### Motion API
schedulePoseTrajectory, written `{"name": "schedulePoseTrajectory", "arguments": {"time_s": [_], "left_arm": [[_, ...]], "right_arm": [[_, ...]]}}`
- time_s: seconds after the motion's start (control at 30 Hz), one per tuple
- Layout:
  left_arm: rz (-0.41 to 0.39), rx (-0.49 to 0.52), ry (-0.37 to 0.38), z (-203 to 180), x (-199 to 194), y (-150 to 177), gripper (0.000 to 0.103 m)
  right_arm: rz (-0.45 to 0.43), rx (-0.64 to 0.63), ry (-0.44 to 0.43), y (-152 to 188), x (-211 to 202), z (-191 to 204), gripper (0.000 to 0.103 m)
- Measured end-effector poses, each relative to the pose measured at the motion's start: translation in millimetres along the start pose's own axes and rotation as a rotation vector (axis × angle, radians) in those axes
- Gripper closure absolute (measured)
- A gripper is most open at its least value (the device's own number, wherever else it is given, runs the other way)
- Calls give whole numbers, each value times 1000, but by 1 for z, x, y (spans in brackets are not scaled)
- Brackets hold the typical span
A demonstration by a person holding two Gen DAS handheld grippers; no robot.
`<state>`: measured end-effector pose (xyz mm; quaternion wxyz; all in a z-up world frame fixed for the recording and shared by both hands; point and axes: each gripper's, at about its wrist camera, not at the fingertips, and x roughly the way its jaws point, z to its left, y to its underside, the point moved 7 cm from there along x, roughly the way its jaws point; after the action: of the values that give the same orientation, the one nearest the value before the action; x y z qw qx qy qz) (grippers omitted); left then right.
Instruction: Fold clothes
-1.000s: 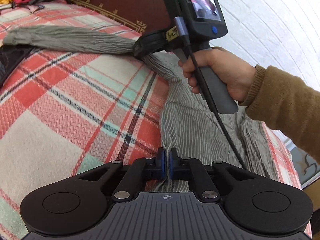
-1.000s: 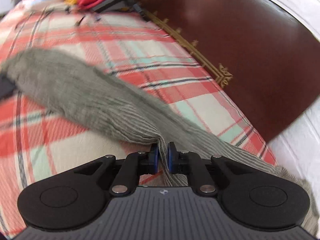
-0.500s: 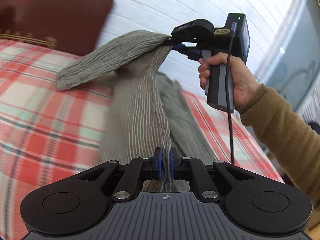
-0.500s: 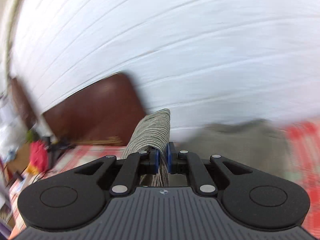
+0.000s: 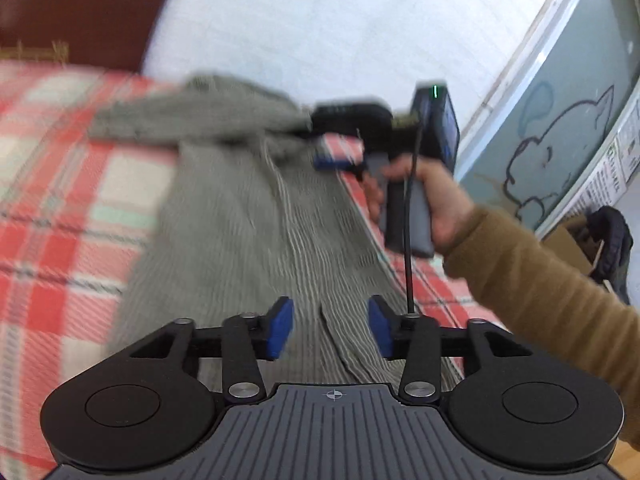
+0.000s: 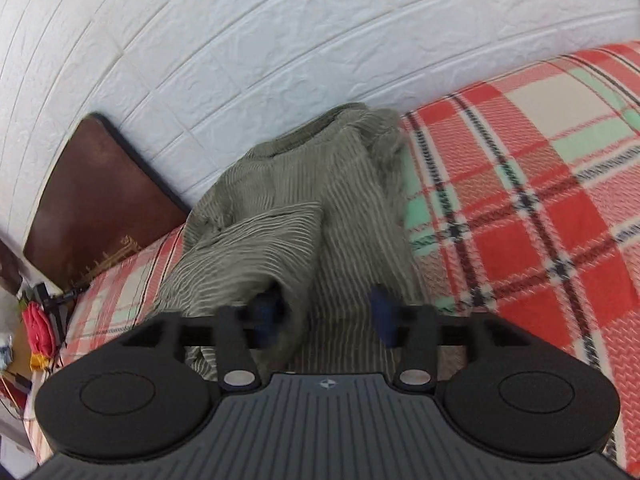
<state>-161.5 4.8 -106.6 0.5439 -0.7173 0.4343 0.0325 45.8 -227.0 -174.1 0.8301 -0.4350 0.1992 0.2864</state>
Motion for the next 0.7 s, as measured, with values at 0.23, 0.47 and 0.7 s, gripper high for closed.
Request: {"name": "schedulePoseTrajectory", "arguments": {"time_s": [0.23, 0.47, 0.7], "left_arm": [[-19, 13, -238, 54, -61, 18, 26], [72, 0, -241, 71, -68, 50, 26], [110, 75, -264, 74, -73, 68, 29]], "right_arm": [[-4, 63, -145, 35, -77, -1, 36], [256, 90, -407, 129, -133, 32, 32], [395, 196, -479, 180, -154, 39, 30]]}}
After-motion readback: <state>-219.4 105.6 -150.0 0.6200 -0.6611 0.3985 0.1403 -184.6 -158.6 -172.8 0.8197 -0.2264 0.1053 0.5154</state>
